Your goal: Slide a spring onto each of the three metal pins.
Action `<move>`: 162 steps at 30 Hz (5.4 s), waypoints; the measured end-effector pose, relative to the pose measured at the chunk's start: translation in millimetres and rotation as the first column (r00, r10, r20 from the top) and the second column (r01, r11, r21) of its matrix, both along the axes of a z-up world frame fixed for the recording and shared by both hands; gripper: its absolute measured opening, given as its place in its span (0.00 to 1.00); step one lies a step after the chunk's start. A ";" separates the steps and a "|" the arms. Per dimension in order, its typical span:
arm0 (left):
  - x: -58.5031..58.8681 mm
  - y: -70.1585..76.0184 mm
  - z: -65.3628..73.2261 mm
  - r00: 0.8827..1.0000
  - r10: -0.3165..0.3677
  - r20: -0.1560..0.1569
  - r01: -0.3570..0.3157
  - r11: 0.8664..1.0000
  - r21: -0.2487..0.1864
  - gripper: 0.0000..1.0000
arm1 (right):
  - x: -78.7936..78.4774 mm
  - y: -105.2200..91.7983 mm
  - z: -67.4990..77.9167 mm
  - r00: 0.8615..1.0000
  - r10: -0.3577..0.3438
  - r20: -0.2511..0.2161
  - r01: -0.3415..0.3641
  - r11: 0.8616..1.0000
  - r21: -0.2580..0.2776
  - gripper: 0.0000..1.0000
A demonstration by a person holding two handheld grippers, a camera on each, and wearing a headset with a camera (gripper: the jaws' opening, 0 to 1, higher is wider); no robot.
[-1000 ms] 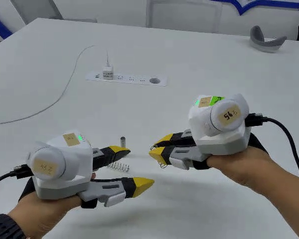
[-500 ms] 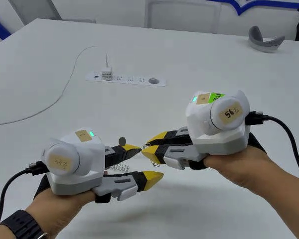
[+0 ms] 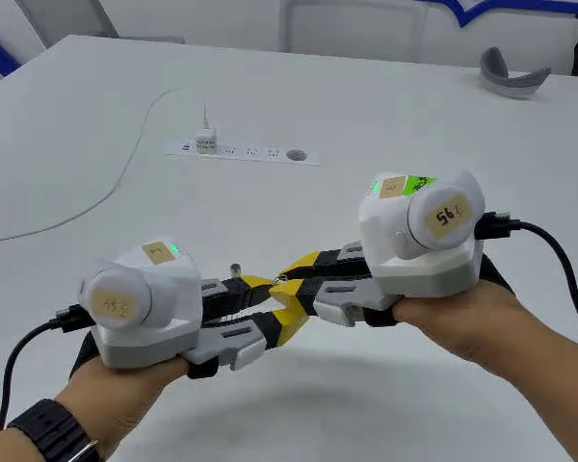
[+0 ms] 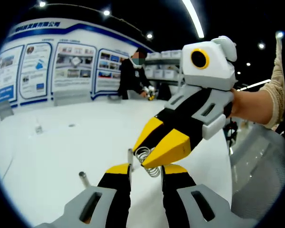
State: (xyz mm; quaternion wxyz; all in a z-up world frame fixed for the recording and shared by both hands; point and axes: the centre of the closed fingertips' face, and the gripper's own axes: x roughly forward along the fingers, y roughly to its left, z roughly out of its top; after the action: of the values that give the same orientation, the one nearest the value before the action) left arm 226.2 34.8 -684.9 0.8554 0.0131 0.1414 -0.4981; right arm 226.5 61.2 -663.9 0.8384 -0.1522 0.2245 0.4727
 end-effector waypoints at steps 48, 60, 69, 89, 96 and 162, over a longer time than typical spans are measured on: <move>-0.5 20.6 0.6 1.000 0.015 0.018 -0.016 0.999 0.030 0.33 | 5.7 -16.3 3.8 0.999 -0.030 0.014 0.030 1.000 -0.006 0.12; 0.3 37.6 2.6 0.999 0.043 0.009 -0.043 0.999 0.021 0.48 | 9.9 -25.3 6.6 0.998 -0.053 0.015 0.053 0.999 -0.006 0.12; -1.8 47.6 0.4 0.998 0.056 0.004 -0.056 0.998 0.036 0.56 | 14.6 -32.3 12.1 0.997 -0.073 0.024 0.073 0.997 -0.001 0.12; -4.4 59.5 -6.1 0.997 0.073 -0.008 -0.072 0.996 0.057 0.70 | 41.7 -57.7 24.1 0.987 -0.152 0.049 0.152 0.988 0.010 0.12; -3.8 61.3 -7.3 0.997 0.078 -0.012 -0.077 0.995 0.058 0.73 | 50.9 -60.0 13.7 0.985 -0.171 0.029 0.171 0.985 0.001 0.12; -4.8 67.2 -12.2 0.995 0.099 -0.031 -0.096 0.993 0.062 0.72 | 55.9 -63.6 -62.1 0.971 -0.214 -0.107 0.209 0.976 -0.062 0.13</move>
State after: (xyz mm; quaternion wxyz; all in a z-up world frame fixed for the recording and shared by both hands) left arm 221.5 102.0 -697.1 0.8754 0.0236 0.1714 -0.4514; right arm 282.3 -2.4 -726.1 0.8659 -0.1216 0.2983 0.3827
